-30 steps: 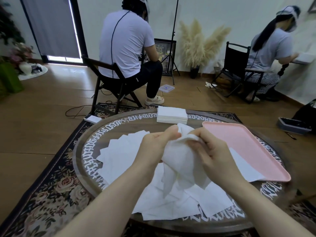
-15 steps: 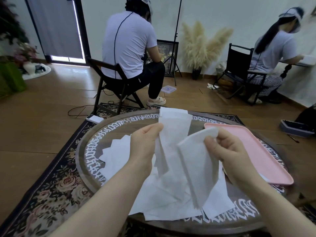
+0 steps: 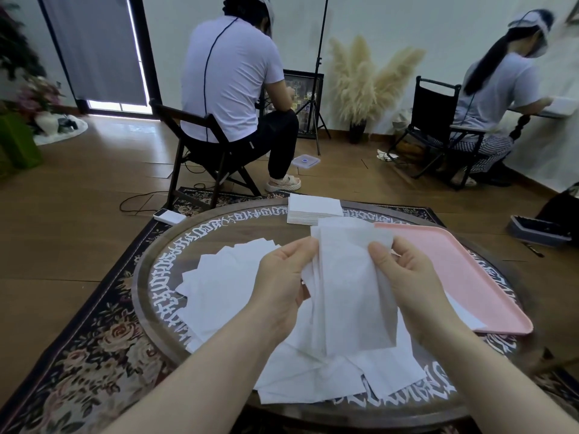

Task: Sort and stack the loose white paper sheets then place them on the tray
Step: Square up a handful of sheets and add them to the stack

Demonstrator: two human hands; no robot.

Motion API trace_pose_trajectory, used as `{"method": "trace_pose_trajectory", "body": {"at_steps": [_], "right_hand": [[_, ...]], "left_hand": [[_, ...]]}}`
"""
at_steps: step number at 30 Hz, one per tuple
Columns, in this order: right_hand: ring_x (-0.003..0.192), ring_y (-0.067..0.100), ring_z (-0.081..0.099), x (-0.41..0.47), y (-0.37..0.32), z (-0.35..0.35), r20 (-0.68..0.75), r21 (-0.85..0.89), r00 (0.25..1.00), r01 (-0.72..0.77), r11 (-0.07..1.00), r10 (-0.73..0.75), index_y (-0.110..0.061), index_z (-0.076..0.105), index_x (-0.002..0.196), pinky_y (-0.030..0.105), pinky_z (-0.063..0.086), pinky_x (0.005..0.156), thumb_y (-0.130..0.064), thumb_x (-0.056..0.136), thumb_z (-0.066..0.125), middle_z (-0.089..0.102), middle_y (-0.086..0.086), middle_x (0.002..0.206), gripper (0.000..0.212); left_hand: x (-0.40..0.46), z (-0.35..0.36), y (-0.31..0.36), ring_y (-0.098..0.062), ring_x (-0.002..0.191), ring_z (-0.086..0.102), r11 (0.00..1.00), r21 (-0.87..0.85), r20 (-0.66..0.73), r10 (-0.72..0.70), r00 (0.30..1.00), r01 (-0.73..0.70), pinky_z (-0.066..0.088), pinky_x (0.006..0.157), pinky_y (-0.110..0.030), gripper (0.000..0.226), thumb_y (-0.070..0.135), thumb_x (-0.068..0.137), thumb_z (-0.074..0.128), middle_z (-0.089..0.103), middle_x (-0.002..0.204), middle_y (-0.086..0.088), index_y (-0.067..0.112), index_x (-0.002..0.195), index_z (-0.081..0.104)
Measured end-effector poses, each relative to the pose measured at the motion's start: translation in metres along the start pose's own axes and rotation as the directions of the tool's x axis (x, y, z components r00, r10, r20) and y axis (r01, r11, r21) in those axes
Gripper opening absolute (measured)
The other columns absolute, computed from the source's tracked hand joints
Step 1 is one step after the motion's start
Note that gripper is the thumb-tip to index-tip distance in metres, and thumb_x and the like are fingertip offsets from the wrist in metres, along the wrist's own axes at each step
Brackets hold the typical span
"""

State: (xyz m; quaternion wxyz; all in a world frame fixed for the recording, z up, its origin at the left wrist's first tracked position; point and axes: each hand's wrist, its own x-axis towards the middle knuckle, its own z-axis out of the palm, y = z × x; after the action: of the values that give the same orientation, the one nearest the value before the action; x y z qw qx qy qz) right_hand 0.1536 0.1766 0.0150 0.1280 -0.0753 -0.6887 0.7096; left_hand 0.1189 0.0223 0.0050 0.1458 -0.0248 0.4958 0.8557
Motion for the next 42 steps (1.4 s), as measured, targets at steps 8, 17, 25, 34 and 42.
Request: {"method": "trace_pose_trajectory", "body": {"at_steps": [8, 17, 25, 34, 42], "right_hand": [[0.082, 0.021, 0.07, -0.002, -0.001, 0.002, -0.008, 0.016, 1.0, 0.014, 1.0, -0.013, -0.009, 0.066, 0.106, 0.031, 0.057, 0.071, -0.016, 0.1, 0.053, 0.076, 0.011, 0.097, 0.016], [0.08, 0.021, 0.071, -0.002, 0.0, 0.004, -0.004, -0.008, 1.0, 0.02, 1.0, -0.02, -0.006, 0.064, 0.108, 0.026, 0.057, 0.064, -0.017, 0.1, 0.053, 0.076, 0.013, 0.096, 0.017], [0.087, 0.025, 0.072, -0.002, 0.003, 0.005, -0.007, -0.007, 0.999, 0.033, 0.999, -0.033, -0.011, 0.066, 0.105, 0.033, 0.058, 0.072, -0.018, 0.099, 0.055, 0.077, 0.009, 0.095, 0.014], [0.105, 0.013, 0.07, 0.006, 0.004, -0.007, 0.223, -0.006, 0.974, 0.036, 0.999, -0.034, -0.03, 0.051, 0.127, 0.025, 0.056, 0.076, -0.031, 0.069, 0.085, 0.073, -0.003, 0.114, 0.067], [0.097, 0.023, 0.072, 0.0, 0.006, 0.0, 0.102, 0.097, 0.973, 0.196, 0.976, -0.206, -0.035, 0.051, 0.127, 0.029, 0.059, 0.072, -0.003, 0.084, 0.069, 0.075, 0.004, 0.108, 0.057]], "left_hand": [[-0.002, 0.001, -0.001, -0.027, 0.095, 0.067, 1.0, -0.012, 0.04, -0.022, 0.999, 0.022, 0.052, 0.083, -0.04, 0.024, 0.016, 0.094, 0.06, 0.072, 0.112, -0.018, 0.005, 0.11, 0.074], [-0.003, 0.0, 0.001, -0.024, 0.094, 0.072, 0.998, -0.053, 0.084, -0.017, 0.996, 0.021, 0.057, 0.08, -0.035, 0.028, 0.02, 0.092, 0.061, 0.074, 0.107, -0.015, 0.001, 0.109, 0.073], [-0.004, -0.001, -0.003, -0.021, 0.081, 0.074, 0.999, -0.001, 0.081, 0.041, 0.996, -0.041, 0.06, 0.07, -0.028, 0.016, 0.008, 0.084, 0.069, 0.076, 0.096, -0.012, 0.01, 0.099, 0.076], [-0.003, -0.003, 0.008, -0.028, 0.094, 0.068, 0.989, -0.144, 0.064, 0.048, 0.997, -0.038, 0.056, 0.081, -0.035, 0.038, 0.007, 0.081, 0.063, 0.07, 0.114, -0.021, -0.002, 0.117, 0.067], [-0.009, -0.006, 0.001, -0.016, 0.081, 0.074, 0.958, 0.208, 0.166, 0.165, 0.972, -0.198, 0.055, 0.061, -0.023, 0.028, -0.001, 0.083, 0.068, 0.077, 0.096, -0.004, 0.013, 0.107, 0.071]]}}
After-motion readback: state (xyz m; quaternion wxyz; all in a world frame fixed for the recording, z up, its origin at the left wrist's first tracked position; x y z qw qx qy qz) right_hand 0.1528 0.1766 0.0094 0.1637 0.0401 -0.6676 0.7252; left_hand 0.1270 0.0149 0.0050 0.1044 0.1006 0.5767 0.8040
